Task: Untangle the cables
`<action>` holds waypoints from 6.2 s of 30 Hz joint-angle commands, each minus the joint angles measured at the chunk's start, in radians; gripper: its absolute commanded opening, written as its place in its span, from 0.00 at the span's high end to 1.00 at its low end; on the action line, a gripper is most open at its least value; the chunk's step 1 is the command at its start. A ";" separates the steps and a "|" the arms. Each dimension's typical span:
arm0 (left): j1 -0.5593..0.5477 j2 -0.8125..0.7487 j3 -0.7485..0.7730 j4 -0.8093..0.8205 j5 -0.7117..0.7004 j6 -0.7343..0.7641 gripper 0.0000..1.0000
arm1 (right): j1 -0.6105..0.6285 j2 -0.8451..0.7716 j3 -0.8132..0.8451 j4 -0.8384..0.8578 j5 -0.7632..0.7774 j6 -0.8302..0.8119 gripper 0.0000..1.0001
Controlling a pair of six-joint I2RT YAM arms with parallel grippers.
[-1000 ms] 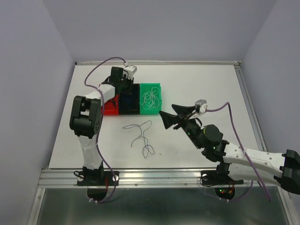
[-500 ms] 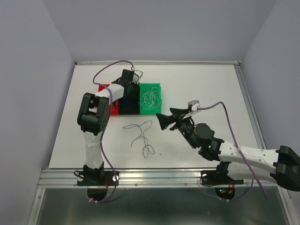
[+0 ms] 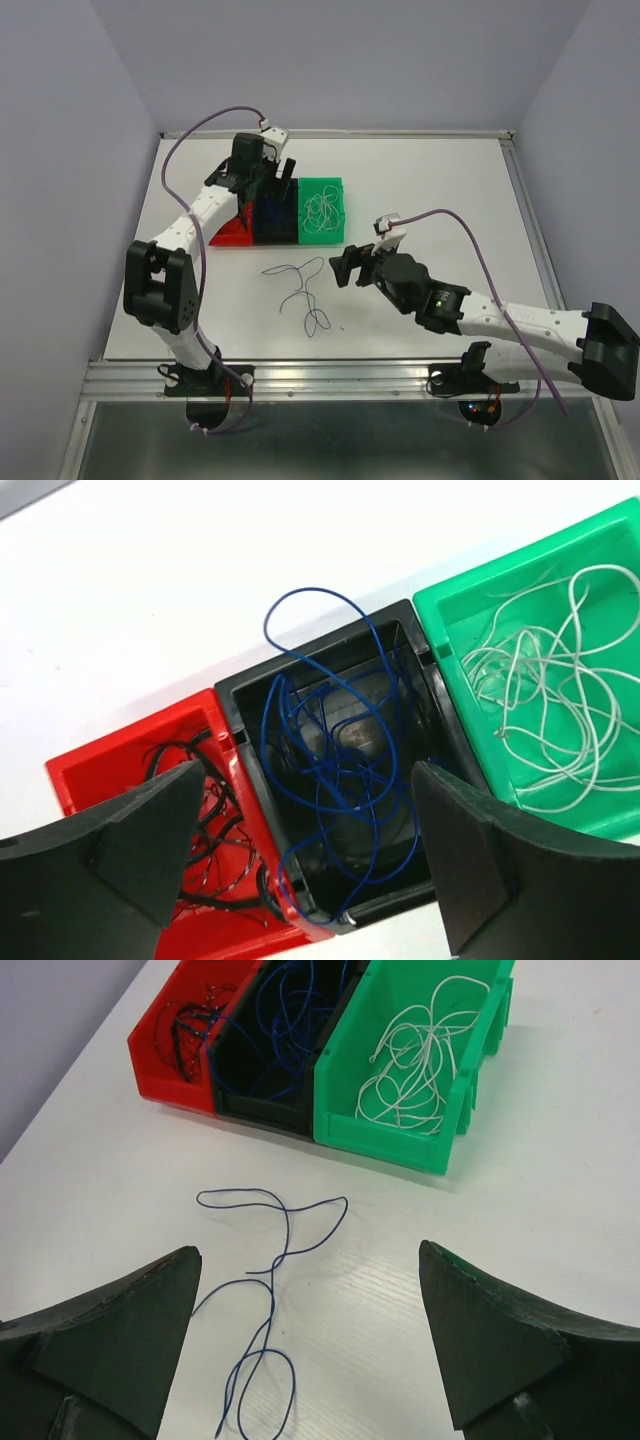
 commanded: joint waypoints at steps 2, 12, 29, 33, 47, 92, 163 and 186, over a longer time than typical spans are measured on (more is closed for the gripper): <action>0.000 -0.149 -0.061 -0.061 0.030 0.053 0.01 | 0.007 -0.052 0.014 -0.003 0.025 0.022 0.05; -0.204 -0.386 -0.340 -0.149 0.110 0.091 0.01 | 0.007 -0.110 -0.021 -0.003 0.060 0.036 0.05; -0.546 -0.205 -0.471 -0.149 0.050 0.142 0.01 | 0.007 -0.268 -0.104 -0.003 0.086 0.054 0.04; -0.548 -0.147 -0.457 -0.164 0.069 0.163 0.01 | 0.007 -0.288 -0.115 -0.004 0.080 0.054 0.04; -0.546 -0.117 -0.420 -0.170 0.024 0.147 1.00 | 0.007 -0.317 -0.132 -0.001 0.074 0.051 0.05; 0.000 0.048 0.727 -0.462 0.113 0.222 1.00 | 0.006 -0.343 -0.152 0.014 0.086 0.039 0.06; 0.006 0.024 0.088 -0.196 0.139 0.173 0.50 | 0.007 -0.317 -0.149 0.036 0.069 0.030 0.06; -0.243 -0.257 -0.343 -0.189 0.029 0.269 0.37 | 0.007 -0.274 -0.129 0.044 0.060 0.033 0.06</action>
